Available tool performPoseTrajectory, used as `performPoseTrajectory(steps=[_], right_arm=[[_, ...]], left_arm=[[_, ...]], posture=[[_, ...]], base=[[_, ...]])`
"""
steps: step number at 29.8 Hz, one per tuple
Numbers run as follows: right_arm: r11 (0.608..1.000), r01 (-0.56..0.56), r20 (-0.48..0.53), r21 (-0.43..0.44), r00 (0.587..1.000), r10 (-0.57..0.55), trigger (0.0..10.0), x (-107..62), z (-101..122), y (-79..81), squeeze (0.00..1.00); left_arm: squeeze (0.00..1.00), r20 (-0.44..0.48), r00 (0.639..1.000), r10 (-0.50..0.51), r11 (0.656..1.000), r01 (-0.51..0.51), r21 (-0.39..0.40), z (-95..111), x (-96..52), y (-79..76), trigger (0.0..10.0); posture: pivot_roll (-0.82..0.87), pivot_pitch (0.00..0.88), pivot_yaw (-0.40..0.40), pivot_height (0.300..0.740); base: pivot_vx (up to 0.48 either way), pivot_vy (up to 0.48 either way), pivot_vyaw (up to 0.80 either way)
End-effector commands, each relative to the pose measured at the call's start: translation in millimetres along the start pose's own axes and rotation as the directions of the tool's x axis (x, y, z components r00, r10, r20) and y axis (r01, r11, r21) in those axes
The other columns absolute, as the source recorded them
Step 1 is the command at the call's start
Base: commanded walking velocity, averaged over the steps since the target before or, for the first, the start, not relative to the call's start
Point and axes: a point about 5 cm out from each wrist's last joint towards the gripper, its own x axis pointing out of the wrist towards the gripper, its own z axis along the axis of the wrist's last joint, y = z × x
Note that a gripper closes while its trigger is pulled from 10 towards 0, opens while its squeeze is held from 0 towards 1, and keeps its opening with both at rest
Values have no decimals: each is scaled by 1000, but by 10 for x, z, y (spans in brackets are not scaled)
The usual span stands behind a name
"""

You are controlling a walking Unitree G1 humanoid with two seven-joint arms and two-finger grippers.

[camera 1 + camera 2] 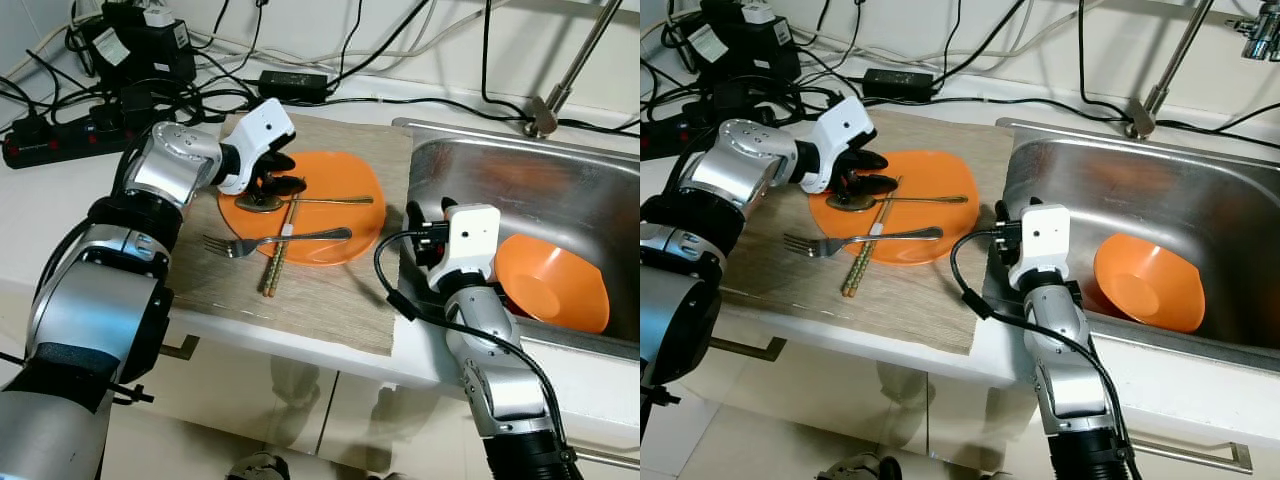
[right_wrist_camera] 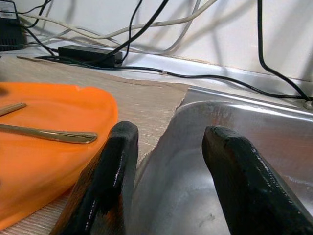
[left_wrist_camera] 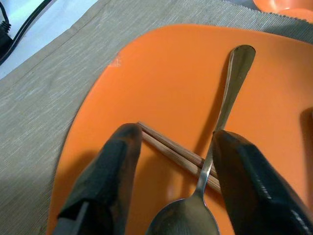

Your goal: Kitchen organization

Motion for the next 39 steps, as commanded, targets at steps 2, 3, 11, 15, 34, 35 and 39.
performPoseTrajectory(steps=[2, 3, 11, 15, 34, 35, 39], right_arm=[[1000, 9, -5, 3, 1000, -9, 10000, -3, 3, -19, 0], [1000, 7, -6, 4, 1000, -7, 10000, -6, -2, -13, 0], [1000, 8, -11, 10, 1000, -8, 10000, -23, -18, 6, 0], [1000, 3, -17, 14, 1000, -2, 10000, -31, -39, 29, 0], [1000, -21, -18, 22, 1000, 21, 10000, 15, -60, 96, 0], [1000, -21, -18, 22, 1000, 22, 10000, 17, -60, 96, 0], [1000, -22, -17, 21, 1000, 22, 10000, 18, -60, 95, 0]], left_arm=[[1000, -7, 1000, -3, 1000, 4, 31, 8, -43, 14, 10000], [1000, -15, 1000, -3, 999, 4, 50, -2, -62, 18, 10000], [0, -21, 1000, 3, 999, -2, 47, -61, -233, 49, 10000], [0, -11, 1000, 23, 999, -23, 33, -80, -329, 67, 10000], [0, -31, 998, 63, 997, -64, -32, -186, -539, -125, 10000], [0, -41, 997, 62, 997, -64, -34, -210, -537, -136, 10000], [0, -63, 996, 60, 997, -63, -45, -268, -533, -154, 10000]], posture=[[22, 23, -28, 740], [24, 24, -28, 740], [34, 32, -21, 740], [45, 33, -23, 740], [80, 19, -24, 740], [80, 19, -24, 740], [78, 22, -22, 740]], base=[[0, 0, 0], [0, 0, 0], [0, 0, 0], [0, 0, 0], [0, 0, 0], [0, 0, 0], [0, 0, 0]])
